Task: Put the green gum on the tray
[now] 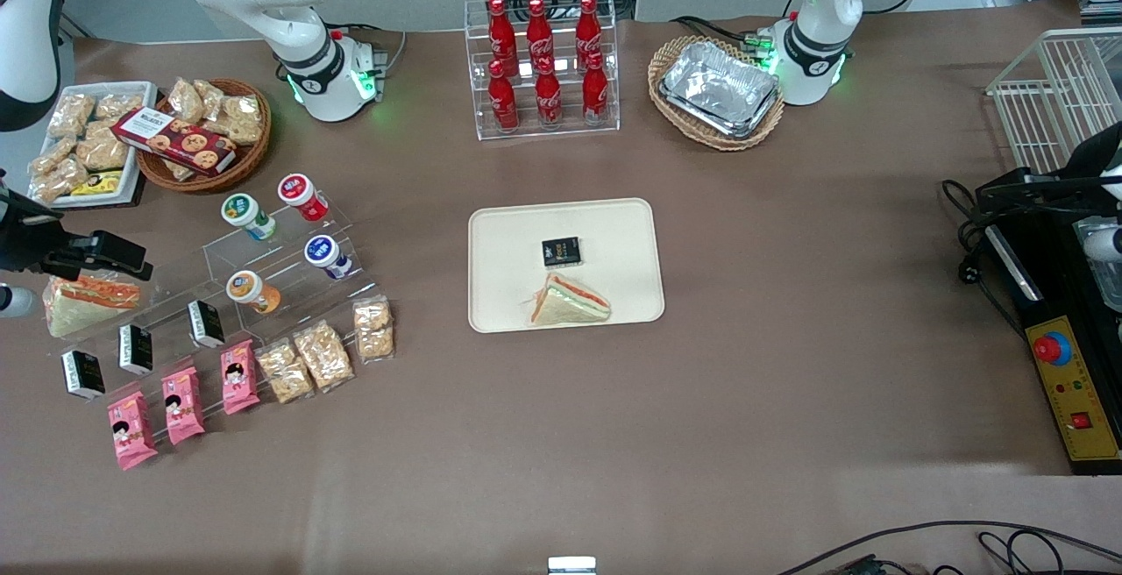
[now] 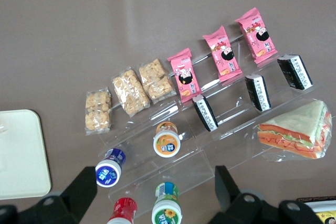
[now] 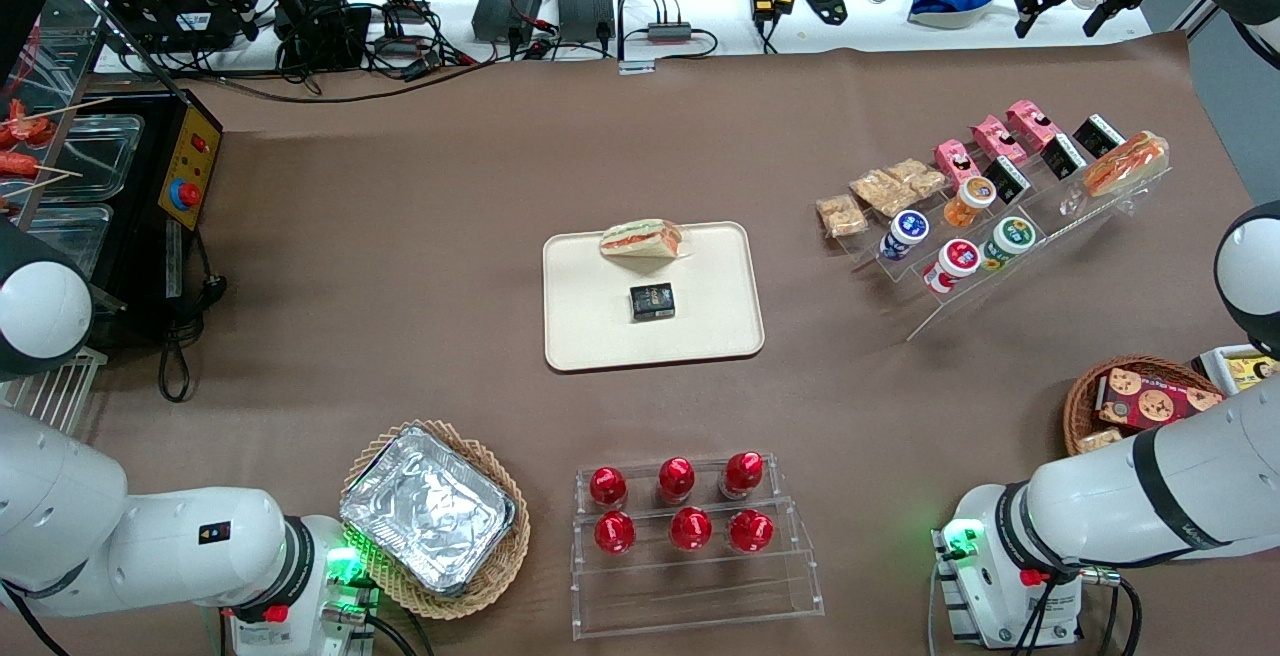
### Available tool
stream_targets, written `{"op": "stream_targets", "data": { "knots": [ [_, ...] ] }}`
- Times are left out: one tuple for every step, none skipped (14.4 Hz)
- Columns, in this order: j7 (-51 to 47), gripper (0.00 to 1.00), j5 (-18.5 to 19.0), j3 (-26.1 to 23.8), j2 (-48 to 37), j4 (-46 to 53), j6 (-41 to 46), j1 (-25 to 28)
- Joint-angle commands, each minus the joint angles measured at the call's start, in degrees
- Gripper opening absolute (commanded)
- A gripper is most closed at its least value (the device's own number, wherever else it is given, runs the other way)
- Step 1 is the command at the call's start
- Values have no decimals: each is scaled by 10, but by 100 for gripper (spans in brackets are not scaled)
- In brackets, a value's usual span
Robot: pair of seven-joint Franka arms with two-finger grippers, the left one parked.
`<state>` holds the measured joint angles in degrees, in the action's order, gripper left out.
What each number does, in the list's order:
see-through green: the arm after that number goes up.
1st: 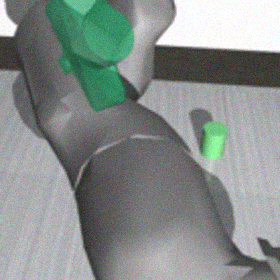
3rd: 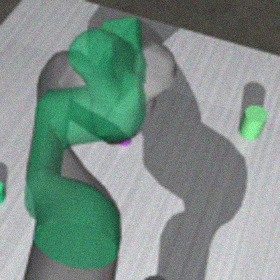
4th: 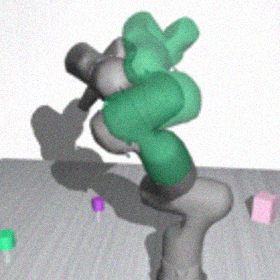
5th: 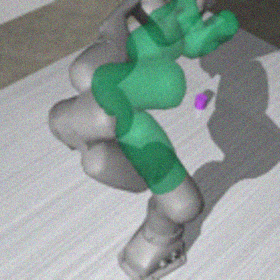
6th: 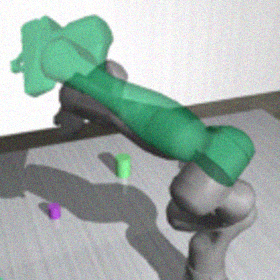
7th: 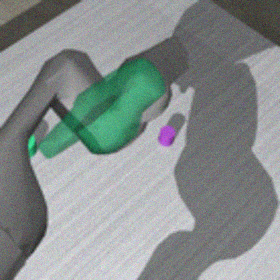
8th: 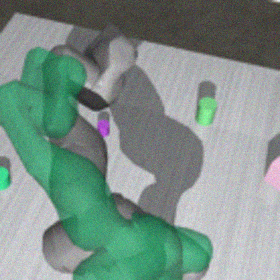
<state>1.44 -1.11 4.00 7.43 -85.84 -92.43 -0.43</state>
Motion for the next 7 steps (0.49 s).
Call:
{"op": "stream_targets", "data": {
  "knots": [
    [-5, 100, -19, 1, 11, 24, 5, -4],
    [-5, 100, -25, 2, 6, 21, 8, -3],
    [-5, 100, -27, 2, 5, 21, 9, -3],
    [-5, 100, -27, 2, 6, 22, 9, -3],
    [-5, 100, -27, 1, 5, 22, 9, -3],
    [-4, 100, -27, 0, 0, 20, 14, -3],
    [-2, 100, -27, 1, -10, 16, 23, -3]
  ]
}}
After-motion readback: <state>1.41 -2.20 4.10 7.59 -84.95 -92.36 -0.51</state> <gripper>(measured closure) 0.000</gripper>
